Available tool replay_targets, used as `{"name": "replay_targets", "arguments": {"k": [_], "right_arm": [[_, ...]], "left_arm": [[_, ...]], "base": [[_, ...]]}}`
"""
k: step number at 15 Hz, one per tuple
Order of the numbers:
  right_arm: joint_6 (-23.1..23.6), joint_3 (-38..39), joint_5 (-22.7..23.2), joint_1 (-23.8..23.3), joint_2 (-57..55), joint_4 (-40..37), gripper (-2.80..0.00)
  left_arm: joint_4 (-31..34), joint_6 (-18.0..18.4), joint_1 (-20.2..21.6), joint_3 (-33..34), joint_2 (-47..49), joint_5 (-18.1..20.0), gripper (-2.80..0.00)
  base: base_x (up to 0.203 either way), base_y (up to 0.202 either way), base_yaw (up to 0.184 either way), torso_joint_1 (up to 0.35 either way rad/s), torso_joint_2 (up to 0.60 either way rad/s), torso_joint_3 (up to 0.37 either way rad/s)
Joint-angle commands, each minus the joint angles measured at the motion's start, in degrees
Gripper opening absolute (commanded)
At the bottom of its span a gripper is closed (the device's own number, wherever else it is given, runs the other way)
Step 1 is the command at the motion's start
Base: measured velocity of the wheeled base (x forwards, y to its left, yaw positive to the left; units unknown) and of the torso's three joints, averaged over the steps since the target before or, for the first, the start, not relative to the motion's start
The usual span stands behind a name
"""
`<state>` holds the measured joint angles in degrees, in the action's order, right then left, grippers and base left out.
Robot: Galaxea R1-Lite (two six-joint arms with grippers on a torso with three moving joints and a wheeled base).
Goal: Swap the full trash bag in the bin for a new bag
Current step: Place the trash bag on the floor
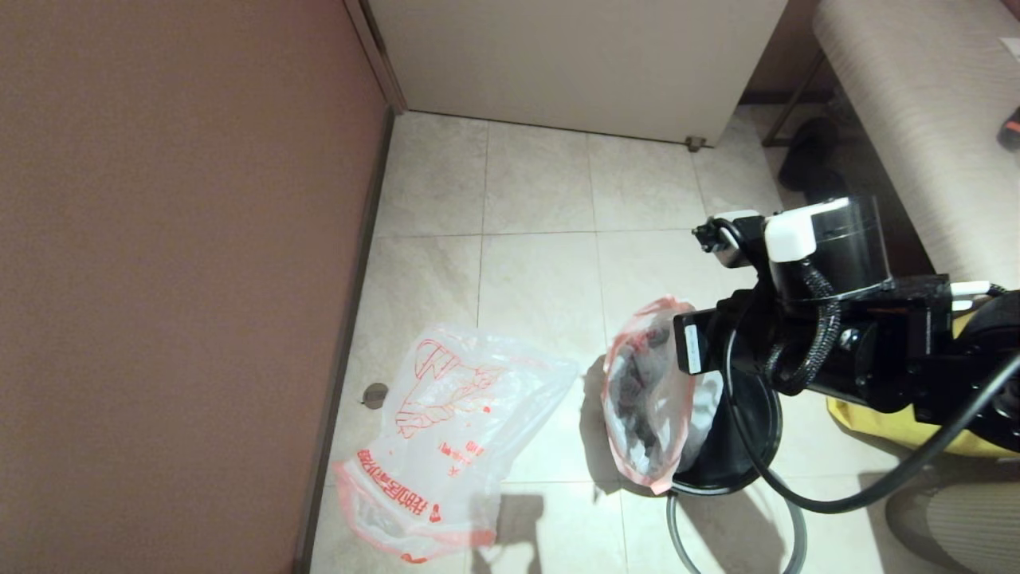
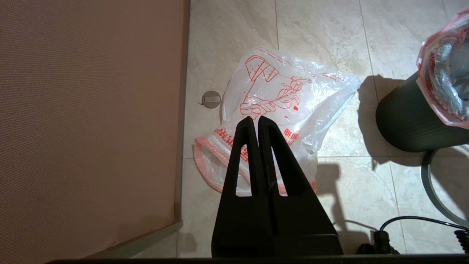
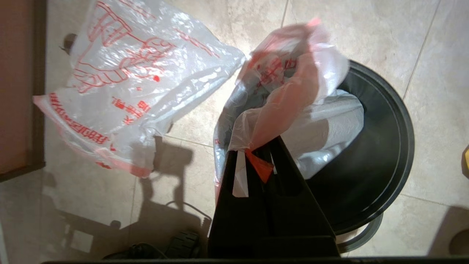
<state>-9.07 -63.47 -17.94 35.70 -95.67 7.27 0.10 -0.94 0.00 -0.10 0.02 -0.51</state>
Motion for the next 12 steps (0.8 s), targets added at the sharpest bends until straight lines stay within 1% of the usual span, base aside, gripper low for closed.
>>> {"name": "replay_targets", "arguments": {"k": [1, 3, 8, 10, 12], "right_arm": [[0.0, -1.0, -0.1, 1.6, 5.2, -1.4, -2.8], [0.0, -2.2, -0.3, 2.2, 7.5, -3.5, -2.8], [0.2, -6.6, -0.5, 3.5, 15.1, -11.4, -2.8], [0.7, -6.8, -1.0, 3.7, 17.7, -12.5, -2.8], [1.9, -8.7, -1.6, 3.8, 20.2, -14.3, -2.8]], "left_arm": [[0.0, 0.0, 0.0, 0.0, 0.0, 0.0, -2.8], [0.0, 0.0, 0.0, 0.0, 0.0, 0.0, -2.8], [0.0, 0.0, 0.0, 0.0, 0.0, 0.0, -2.8], [0.0, 0.0, 0.0, 0.1, 0.0, 0.0, -2.8], [0.0, 0.0, 0.0, 0.0, 0.0, 0.0, -2.8]], "base": [[0.0, 0.0, 0.0, 0.0, 0.0, 0.0], [0.0, 0.0, 0.0, 0.0, 0.0, 0.0], [0.0, 0.0, 0.0, 0.0, 0.0, 0.0], [0.0, 0.0, 0.0, 0.0, 0.0, 0.0], [0.0, 0.0, 0.0, 0.0, 0.0, 0.0]]}}
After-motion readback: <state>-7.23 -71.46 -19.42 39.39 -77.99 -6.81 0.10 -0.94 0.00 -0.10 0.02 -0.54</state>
